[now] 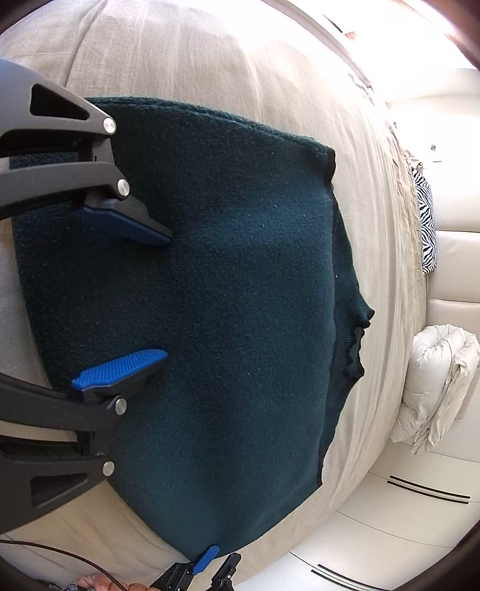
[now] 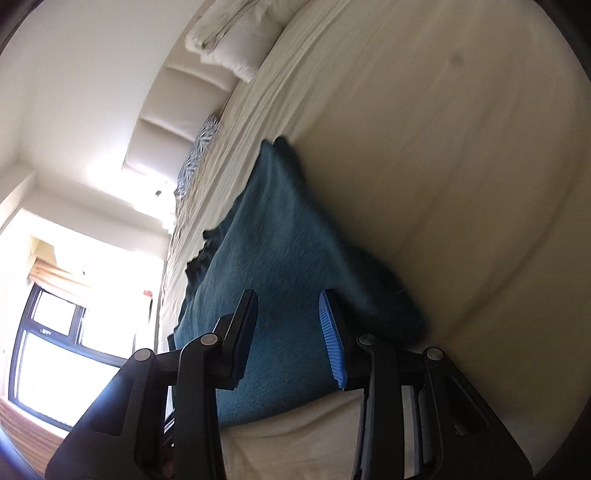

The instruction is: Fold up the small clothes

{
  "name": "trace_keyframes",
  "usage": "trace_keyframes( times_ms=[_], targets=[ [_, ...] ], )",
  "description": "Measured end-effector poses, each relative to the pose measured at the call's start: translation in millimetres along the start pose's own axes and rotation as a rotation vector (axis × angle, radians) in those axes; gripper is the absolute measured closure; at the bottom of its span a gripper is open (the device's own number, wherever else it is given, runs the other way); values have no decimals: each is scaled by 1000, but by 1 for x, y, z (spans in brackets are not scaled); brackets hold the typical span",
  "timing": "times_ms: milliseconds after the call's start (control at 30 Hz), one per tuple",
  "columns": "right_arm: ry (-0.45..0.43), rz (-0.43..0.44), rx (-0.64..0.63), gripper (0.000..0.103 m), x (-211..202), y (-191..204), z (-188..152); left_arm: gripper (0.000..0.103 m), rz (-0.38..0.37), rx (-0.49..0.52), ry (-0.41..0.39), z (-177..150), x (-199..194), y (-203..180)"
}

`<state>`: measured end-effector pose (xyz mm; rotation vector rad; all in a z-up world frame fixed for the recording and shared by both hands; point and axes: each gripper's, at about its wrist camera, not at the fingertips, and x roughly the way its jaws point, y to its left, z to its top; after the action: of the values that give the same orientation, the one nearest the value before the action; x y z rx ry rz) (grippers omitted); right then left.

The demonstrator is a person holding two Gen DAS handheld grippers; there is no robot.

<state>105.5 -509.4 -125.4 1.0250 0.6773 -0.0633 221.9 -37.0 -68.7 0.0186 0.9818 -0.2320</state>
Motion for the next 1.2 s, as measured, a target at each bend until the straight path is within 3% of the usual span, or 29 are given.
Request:
trace_keyframes(
  times_ms=[100,200,333,433,667,767,933,1100,1200],
  targets=[
    [-69,-34,-9,67,-15,10,6,41,-1,1,-5,-1,1,0],
    [-57,-15,-71,65,-11,39,4,41,-3,2,-7,-2,-3,1],
    [51,44,-176,65,33,94,-18,44,-16,-33,-25,6,-21,9],
    [140,79,-228,63,76,132,-32,43,18,-21,-69,24,-29,18],
    [348,152,-259,63,181,183,-60,43,109,-39,-31,72,20,54],
    [367,122,-277,63,202,183,-62,41,45,-92,-27,71,31,71],
    [253,158,-161,63,190,143,-12,42,-36,-128,-64,64,29,82],
    [83,132,-5,63,133,77,43,42,-89,-164,-77,59,22,88],
    [-13,84,59,60,95,49,58,42,-155,-245,-101,55,13,102]
  ],
)
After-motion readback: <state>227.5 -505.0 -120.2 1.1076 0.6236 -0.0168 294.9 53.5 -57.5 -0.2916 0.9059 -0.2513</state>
